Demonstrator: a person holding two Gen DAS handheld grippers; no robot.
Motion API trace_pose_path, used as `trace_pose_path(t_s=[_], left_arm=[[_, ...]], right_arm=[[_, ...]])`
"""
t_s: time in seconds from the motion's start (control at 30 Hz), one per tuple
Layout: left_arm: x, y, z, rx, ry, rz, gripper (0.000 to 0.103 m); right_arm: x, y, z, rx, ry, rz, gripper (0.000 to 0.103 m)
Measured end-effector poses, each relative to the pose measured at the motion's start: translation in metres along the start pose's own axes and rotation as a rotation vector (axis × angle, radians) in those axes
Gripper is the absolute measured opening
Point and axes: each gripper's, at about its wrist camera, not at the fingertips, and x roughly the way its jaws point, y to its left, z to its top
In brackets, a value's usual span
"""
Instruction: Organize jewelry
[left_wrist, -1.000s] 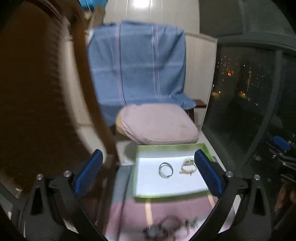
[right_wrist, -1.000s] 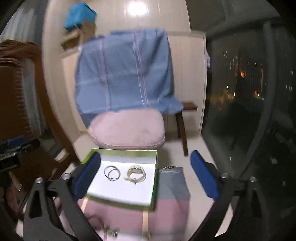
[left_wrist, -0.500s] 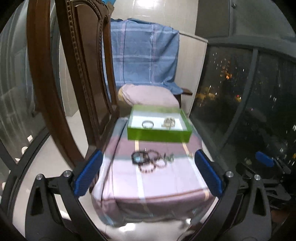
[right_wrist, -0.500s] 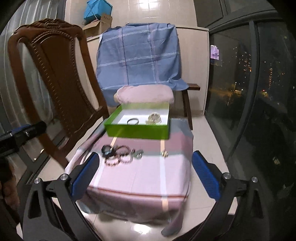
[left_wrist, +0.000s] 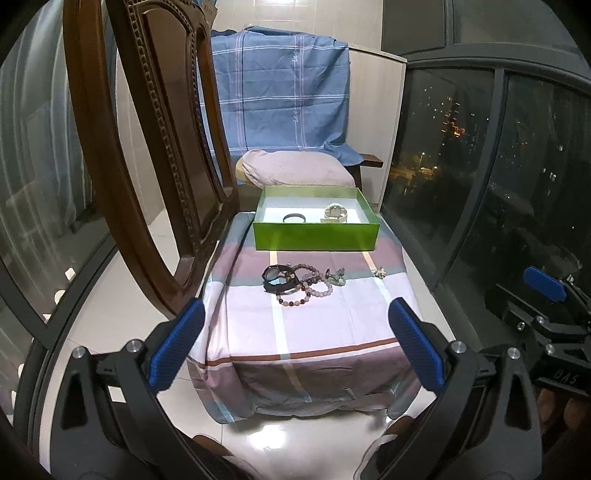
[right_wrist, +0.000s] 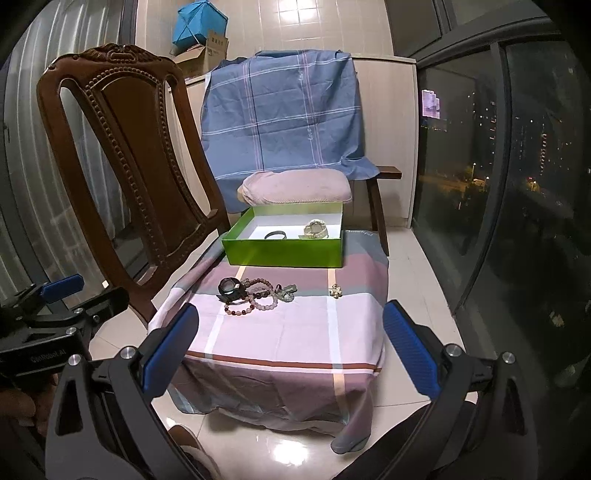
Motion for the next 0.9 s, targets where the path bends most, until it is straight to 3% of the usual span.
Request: trace_pose_path(t_s=[0.9], left_arm=[[0.0056, -0.0042, -0.0011, 0.004, 0.020, -0.005, 0.098]], right_arm=[[0.0020, -0.0021, -0.0018, 0.006, 0.007, 0.004, 0.098]])
